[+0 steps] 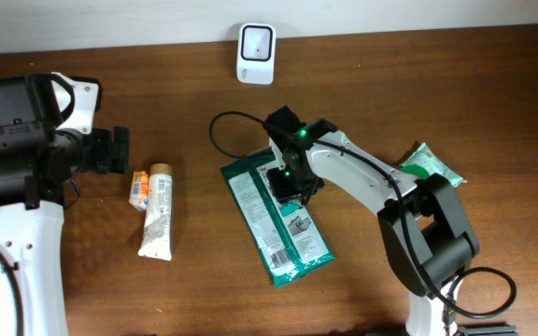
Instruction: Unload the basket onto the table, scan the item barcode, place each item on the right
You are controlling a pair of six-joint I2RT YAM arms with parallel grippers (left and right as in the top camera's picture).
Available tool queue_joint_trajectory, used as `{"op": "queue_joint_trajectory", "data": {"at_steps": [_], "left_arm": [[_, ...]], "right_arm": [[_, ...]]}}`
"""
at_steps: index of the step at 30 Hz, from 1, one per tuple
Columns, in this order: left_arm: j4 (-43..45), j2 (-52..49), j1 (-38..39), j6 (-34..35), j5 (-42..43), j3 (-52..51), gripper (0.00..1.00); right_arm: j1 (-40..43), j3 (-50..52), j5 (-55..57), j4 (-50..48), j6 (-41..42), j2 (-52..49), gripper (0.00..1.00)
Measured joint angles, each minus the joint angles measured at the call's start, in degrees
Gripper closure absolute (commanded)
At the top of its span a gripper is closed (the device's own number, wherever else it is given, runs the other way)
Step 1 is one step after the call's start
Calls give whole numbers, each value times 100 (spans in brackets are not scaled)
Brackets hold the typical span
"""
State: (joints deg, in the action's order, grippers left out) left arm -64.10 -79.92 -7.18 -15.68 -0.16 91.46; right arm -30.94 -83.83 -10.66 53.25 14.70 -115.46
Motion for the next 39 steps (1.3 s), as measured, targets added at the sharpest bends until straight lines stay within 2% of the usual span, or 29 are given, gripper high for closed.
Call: {"op": "queue_joint_trajectory", "data": {"at_steps": [18, 24, 27, 29, 33, 34, 35, 37, 38, 39], "left_arm": [[0, 0, 0, 0, 0, 0, 1], [0, 0, 0, 0, 0, 0, 1], [50, 0, 0, 0, 2, 0, 1], [59, 0, 0, 0, 251, 0, 1], [15, 0, -2, 0, 1528, 0, 1], [-85, 0, 0, 0, 1871, 0, 16], [-166, 0, 0, 0, 2129, 0, 50], [-229, -7, 0, 87, 2374, -103, 87], [-236, -81, 22, 160, 2590, -367, 100], [-129, -210, 109, 212, 2708, -625, 100]], "right_arm": [[72, 0, -2, -90, -33, 0, 64], [962, 0, -868, 157, -286, 0, 64], [1351, 0, -1309, 302, -542, 0, 60], [1412, 0, -1410, 376, -684, 0, 60], [1412, 0, -1458, 411, -763, 0, 59], [1412, 0, -1464, 442, -767, 0, 59], [1412, 0, -1478, 446, -763, 0, 59], [1412, 0, -1482, 442, -765, 0, 59], [1412, 0, -1493, 442, -767, 0, 58], [1412, 0, -1495, 442, -765, 0, 59]]}}
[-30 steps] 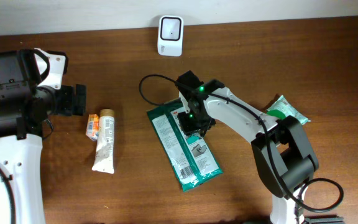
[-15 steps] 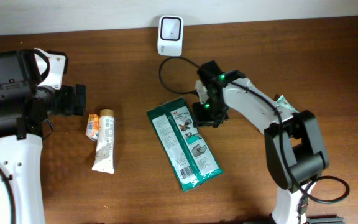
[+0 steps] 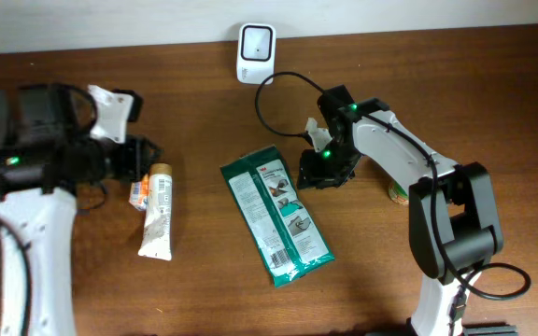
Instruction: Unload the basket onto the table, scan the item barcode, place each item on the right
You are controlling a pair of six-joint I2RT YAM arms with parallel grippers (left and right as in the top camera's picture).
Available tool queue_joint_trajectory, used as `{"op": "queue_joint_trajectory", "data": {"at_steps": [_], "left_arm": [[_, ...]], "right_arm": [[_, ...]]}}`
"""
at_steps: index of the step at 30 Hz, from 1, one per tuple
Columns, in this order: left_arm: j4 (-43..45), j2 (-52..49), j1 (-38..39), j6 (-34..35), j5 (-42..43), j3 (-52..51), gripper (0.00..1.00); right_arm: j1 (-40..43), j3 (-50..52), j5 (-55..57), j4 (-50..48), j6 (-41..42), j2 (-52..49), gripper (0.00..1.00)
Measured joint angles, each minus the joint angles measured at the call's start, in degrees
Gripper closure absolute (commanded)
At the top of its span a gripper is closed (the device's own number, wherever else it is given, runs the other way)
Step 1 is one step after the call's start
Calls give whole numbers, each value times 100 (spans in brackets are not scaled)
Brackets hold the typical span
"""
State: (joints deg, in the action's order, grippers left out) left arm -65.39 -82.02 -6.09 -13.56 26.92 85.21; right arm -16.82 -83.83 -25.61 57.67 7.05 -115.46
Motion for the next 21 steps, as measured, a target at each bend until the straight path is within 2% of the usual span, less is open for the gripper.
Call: {"op": "queue_joint_trajectory", "data": {"at_steps": [3, 8, 13, 16, 21], "left_arm": [[647, -623, 667, 181, 157, -1084, 100], [1969, -1491, 1458, 481, 197, -1700, 100], [2170, -2511, 1858, -168, 160, -1731, 100], [2358, -2660, 1910, -546, 160, -1751, 100], [2745, -2761, 1910, -710, 111, -1753, 100]], "right_arm": [[0, 0, -2, 0, -2, 0, 58], [0, 0, -4, 0, -17, 0, 58], [0, 0, -2, -4, -20, 0, 58], [0, 0, -2, -26, -17, 0, 57], [0, 0, -2, -35, -17, 0, 58]]}}
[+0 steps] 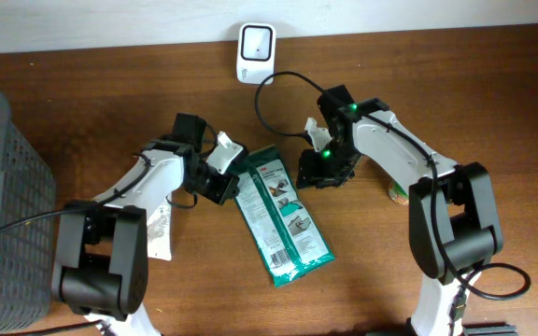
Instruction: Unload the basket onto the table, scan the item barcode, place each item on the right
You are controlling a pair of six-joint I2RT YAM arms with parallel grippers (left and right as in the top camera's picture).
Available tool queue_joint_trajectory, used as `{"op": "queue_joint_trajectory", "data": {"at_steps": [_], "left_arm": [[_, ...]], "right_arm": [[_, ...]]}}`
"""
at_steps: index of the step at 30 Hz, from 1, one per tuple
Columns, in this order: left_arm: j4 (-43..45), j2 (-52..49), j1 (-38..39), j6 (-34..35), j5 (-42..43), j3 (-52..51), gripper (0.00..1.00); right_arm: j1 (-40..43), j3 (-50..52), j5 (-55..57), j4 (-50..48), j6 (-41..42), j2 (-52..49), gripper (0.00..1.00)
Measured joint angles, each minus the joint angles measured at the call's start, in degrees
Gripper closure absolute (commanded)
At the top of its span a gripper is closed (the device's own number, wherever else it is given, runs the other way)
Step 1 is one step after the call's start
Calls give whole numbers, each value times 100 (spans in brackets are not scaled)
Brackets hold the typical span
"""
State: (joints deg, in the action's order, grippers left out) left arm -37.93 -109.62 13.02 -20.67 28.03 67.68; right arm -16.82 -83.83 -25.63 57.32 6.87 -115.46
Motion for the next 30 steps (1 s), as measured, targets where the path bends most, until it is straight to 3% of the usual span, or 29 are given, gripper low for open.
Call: {"op": "queue_joint_trajectory", "data": {"at_steps": [5, 8, 11, 14, 18, 22, 26, 29, 30], "left_arm": [[122, -343, -2, -20, -162, 2, 100], [428, -356, 0, -26, -170, 0, 100], [1080, -413, 0, -11, -254, -7, 100], [1235, -424, 0, 92, -328, -7, 100], [1115, -424, 0, 225, -334, 4, 100], [1054, -424, 0, 264, -332, 15, 100], [1038, -424, -7, 291, -326, 24, 100], [1032, -424, -22, 291, -323, 24, 100], [1034, -424, -22, 291, -326, 24, 100]], "right_arm": [[0, 0, 0, -35, 2, 0, 57], [0, 0, 0, -35, -15, 0, 40], [-9, 0, -33, -24, 0, 0, 35], [-17, 149, -269, -247, 4, 0, 34], [-26, 1064, -866, -723, 109, 2, 34], [-125, 1740, -2026, -1952, 562, 109, 36], [-730, 2059, -2424, -3624, 1554, 59, 57], [-938, 2103, -2430, -4417, 1937, 37, 92], [-938, 2105, -2444, -4520, 2028, 37, 96]]}}
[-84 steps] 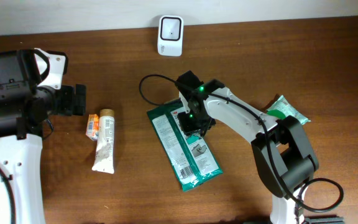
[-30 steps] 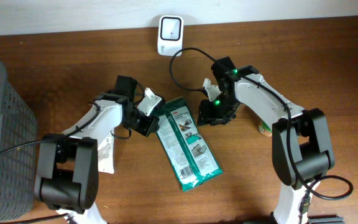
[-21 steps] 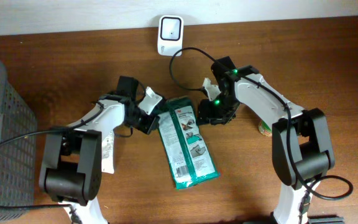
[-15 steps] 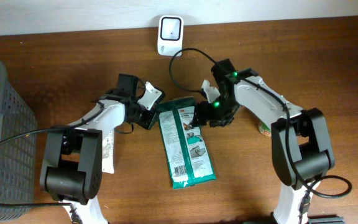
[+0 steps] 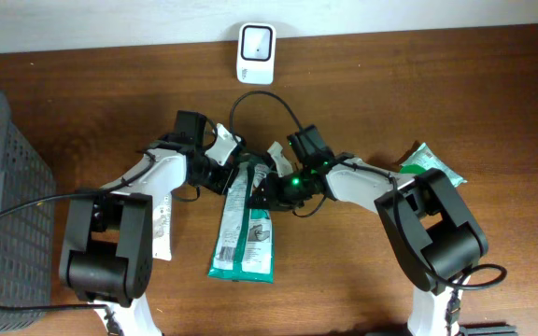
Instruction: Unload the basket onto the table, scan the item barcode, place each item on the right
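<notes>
The green packet lies lengthwise on the table, its printed label facing up and its top end between the two arms. My left gripper is at the packet's top left corner and appears shut on it. My right gripper reaches in from the right and covers the packet's upper right edge; its jaws are hidden by the wrist. The white scanner stands at the back edge, well apart from the packet.
A grey mesh basket stands at the far left. A cream tube lies partly under my left arm. A second green pouch lies at the right beside my right arm. A black cable loops behind the grippers.
The packet has swung: its lower end has gone left and it now lies nearly upright in the view. My right gripper has moved left from beside the packet onto its upper edge. The left gripper stays at its top corner.
First my right gripper was on the packet's upper part and the left arm was far left. Then the right gripper was off to the packet's right. The left gripper then stood at the packet's left edge. Now both grippers meet at its top and it has turned.
</notes>
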You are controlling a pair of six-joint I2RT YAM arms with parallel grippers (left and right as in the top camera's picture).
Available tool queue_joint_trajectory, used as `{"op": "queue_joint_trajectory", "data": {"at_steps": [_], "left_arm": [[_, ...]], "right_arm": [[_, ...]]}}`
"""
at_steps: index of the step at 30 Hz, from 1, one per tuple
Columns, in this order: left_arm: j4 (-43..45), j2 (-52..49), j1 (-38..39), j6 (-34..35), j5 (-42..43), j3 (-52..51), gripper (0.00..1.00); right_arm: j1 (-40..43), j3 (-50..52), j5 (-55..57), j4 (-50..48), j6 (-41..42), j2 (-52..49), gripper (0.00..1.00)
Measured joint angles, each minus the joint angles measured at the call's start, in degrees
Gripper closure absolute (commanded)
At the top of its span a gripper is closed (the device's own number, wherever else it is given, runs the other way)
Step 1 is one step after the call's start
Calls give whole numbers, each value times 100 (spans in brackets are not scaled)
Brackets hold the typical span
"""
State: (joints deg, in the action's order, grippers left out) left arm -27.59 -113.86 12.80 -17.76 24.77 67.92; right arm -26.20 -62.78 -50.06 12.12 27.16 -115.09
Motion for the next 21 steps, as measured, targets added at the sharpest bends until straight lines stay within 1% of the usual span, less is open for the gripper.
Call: {"op": "queue_joint_trajectory", "data": {"at_steps": [5, 7, 9, 12, 13, 15, 16, 18, 19, 20, 21], "left_arm": [[-105, 0, -42, 0, -9, 35, 100], [-654, 0, -197, 2, -26, 286, 100], [-1246, 109, -514, 17, -61, 802, 100], [-1958, 793, -885, 22, -98, 1543, 100], [-2133, 1049, -997, 22, -103, 1725, 94], [-2354, 1443, -1224, 44, -101, 1823, 82], [-2481, 1582, -1346, 59, -103, 1827, 72], [-2518, 1690, -1552, 227, -157, 1827, 46], [-2520, 1694, -1626, 354, -238, 1827, 38], [-2520, 1696, -1714, 452, -313, 1827, 27], [-2524, 1696, -1797, 540, -389, 1827, 20]], "right_arm": [[107, 0, -42, 66, 114, 0, 96], [188, 0, -39, 284, -46, 7, 96], [354, 0, -31, 658, -334, 138, 96], [651, 0, -2, 1373, -872, 723, 96], [780, 0, -20, 1720, -1099, 1021, 96], [979, 0, -52, 2057, -1392, 1486, 96], [1062, 2, -70, 2284, -1526, 1794, 96], [1121, 0, -210, 2323, -1641, 2210, 96], [1134, 0, -330, 2328, -1668, 2365, 96], [1176, 0, -459, 2326, -1668, 2527, 96], [1248, 0, -592, 2323, -1641, 2680, 96]]}}
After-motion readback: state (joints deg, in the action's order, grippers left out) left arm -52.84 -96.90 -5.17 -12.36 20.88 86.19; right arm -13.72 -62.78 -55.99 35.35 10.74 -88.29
